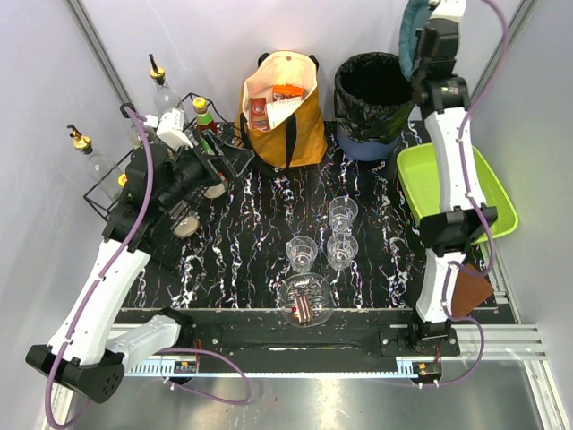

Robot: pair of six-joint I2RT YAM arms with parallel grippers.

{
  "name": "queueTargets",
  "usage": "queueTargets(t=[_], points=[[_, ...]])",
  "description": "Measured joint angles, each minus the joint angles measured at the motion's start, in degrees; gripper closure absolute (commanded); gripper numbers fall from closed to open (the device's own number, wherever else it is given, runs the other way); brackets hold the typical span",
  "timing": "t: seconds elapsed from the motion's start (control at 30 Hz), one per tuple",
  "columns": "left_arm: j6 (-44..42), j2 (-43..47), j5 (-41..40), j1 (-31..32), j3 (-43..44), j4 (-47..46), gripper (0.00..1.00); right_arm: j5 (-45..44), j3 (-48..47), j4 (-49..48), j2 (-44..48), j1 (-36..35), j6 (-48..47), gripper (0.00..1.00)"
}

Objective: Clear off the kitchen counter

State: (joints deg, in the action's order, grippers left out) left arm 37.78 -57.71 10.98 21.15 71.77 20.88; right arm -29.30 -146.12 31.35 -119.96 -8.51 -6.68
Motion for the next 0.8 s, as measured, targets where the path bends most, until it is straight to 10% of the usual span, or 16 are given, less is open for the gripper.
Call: queueTargets(t=[0.43, 0.8], points=[[1.1, 0.6, 1.7, 0.0, -3.0, -0.8, 0.01, -6.3, 37.9, 2.9, 36.8, 14.4, 17.5, 1.00], [-2.4, 0.6, -1.2, 1.7, -3.0, 1.4, 0.01, 9.1, 64.9, 8.7, 43.8, 21.9, 37.3, 1.00]])
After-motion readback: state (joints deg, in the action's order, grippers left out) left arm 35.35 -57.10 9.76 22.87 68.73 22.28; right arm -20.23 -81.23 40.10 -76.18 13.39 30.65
